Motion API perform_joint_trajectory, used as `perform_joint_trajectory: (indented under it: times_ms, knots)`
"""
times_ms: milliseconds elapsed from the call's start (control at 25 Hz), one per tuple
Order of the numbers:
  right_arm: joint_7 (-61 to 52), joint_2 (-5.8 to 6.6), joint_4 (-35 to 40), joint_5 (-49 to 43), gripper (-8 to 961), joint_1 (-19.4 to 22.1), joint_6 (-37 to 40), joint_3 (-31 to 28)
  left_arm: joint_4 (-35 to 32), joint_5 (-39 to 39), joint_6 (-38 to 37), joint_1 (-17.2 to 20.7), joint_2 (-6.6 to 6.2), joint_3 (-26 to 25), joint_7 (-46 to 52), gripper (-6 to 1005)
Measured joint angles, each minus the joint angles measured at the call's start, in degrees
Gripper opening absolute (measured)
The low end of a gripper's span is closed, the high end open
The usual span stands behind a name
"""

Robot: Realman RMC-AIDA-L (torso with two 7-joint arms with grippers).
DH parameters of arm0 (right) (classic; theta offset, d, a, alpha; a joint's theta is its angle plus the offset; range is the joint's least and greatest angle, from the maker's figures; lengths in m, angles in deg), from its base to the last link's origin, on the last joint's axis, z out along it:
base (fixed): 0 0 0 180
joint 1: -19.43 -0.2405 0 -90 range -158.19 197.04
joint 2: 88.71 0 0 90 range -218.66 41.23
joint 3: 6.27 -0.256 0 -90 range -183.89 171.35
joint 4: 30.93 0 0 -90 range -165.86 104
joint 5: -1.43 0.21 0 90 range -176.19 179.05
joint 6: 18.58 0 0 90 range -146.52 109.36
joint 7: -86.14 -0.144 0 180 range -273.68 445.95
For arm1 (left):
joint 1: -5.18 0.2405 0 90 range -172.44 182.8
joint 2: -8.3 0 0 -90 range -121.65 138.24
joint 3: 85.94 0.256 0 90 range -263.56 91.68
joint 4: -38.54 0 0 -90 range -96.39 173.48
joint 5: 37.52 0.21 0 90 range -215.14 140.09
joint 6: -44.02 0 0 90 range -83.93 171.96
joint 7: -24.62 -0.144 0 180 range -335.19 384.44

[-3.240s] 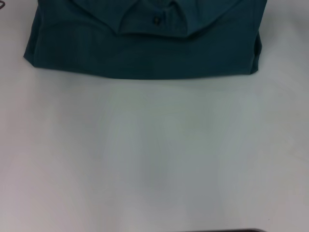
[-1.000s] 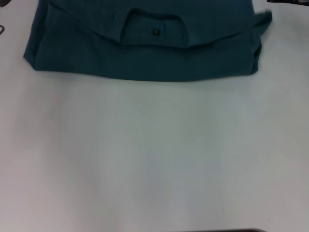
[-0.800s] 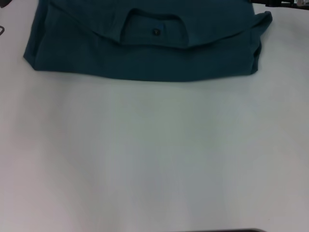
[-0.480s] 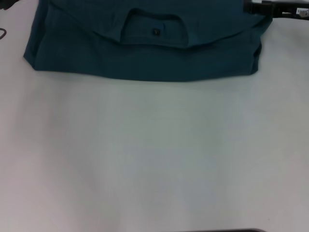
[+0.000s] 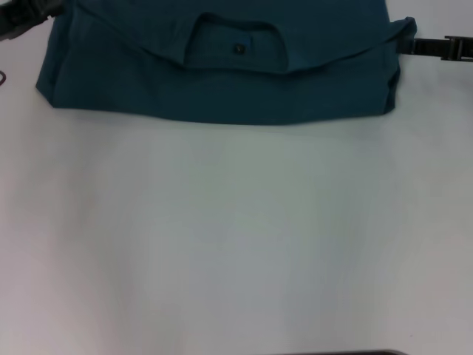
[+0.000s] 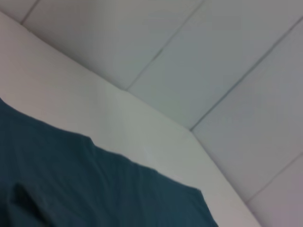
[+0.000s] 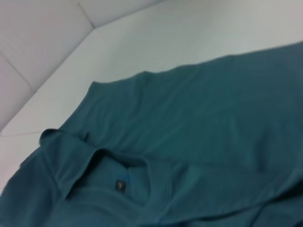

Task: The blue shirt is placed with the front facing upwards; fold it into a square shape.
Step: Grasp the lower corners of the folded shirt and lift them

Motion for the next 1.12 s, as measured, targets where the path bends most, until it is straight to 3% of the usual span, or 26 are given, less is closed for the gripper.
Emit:
perform_joint_trajectory:
  times_ms: [440,560,800,1120]
  knots:
    - [-7.15,2.47,-4.53,-2.41,703,-0.47,5.87,0.20,3.16,0.57,-2.52,4.40,-0.22,3.01,-1.21,909]
    - [-7.29,2.22,-7.38,-2.42,702,-1.76,4.25,0.33,3.16,0.61,-2.48,4.95,-0.31,3.05,-2.10,909]
    - [-7.32,0.25,-9.20,-2.42,700,-3.54,-1.35,0.36,3.09,0.79,-2.08,5.15,-0.58,3.07,-3.01,908]
    - [-7.36,0.07,-12.26,-2.41,698,-5.29,-5.06,0.40,3.12,0.85,-2.01,4.99,-0.68,3.08,-3.15,908]
